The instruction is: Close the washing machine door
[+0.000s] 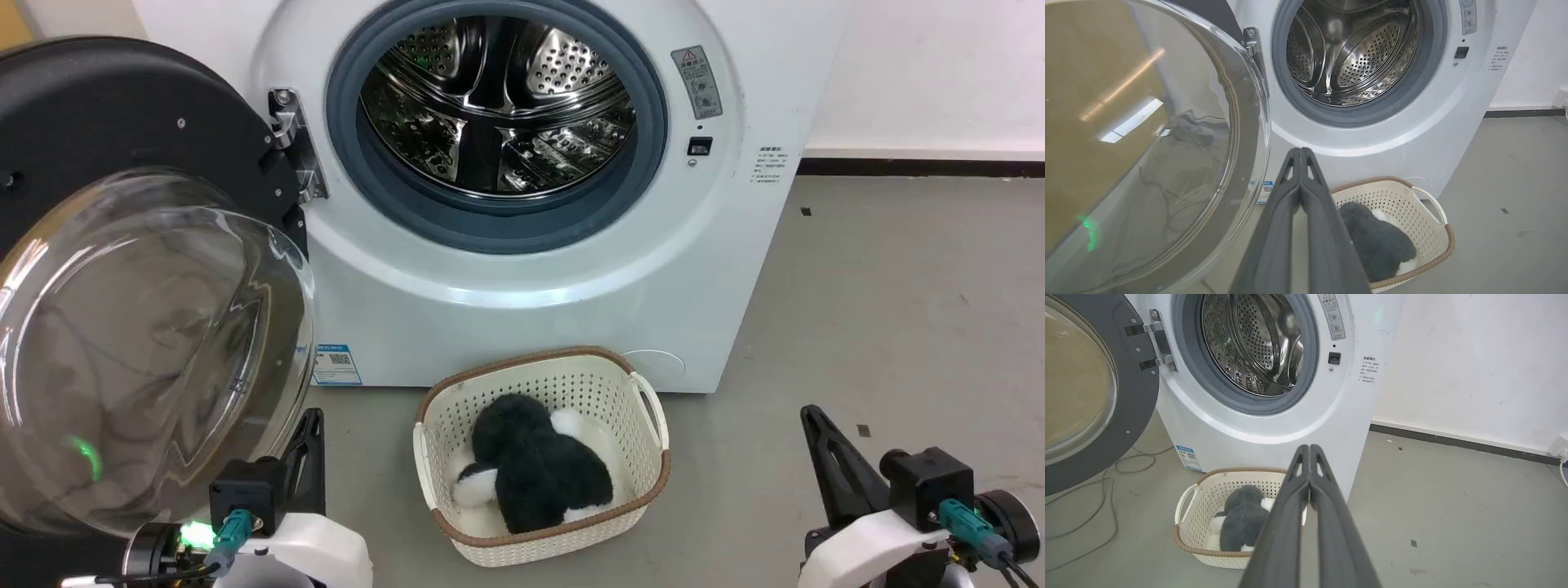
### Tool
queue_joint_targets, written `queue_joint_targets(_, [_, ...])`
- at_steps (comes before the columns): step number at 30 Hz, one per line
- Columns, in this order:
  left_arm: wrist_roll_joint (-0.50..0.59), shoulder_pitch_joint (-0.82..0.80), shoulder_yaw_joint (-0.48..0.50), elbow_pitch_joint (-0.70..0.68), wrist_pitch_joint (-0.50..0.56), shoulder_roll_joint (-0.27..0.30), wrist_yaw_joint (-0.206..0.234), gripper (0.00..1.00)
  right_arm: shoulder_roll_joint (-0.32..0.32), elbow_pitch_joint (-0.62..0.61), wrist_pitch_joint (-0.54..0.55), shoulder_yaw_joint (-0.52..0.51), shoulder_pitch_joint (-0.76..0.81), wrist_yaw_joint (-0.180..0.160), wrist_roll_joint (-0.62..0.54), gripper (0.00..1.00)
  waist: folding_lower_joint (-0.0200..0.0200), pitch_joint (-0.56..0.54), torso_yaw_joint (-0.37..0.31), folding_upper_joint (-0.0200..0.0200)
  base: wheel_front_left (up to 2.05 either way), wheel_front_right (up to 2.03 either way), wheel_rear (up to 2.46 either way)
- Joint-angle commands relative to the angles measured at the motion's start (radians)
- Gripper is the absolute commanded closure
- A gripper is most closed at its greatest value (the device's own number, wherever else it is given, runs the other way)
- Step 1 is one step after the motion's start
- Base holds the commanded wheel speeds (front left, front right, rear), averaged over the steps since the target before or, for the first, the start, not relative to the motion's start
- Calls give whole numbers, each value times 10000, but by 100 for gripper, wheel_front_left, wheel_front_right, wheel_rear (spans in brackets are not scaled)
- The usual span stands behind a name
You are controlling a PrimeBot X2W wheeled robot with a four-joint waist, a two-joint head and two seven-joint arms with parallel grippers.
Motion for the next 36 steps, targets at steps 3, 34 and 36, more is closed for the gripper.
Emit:
queue_joint_targets(3, [30,-155,22,-35,3,-1,-43,100,49,-43,7,-20,-140,8,-78,100,0,0,0,0,0,0,0])
queue_joint_targets(34, [-169,69,-111,139,-372,0,171,0,5,84,-348,-11,90,1,340,0,0,-21,210,0,0,0,0])
queue_joint_targets(36, [-189,81,-118,151,-414,0,191,0,6,91,-385,-2,99,1,376,0,0,-26,269,0,0,0,0])
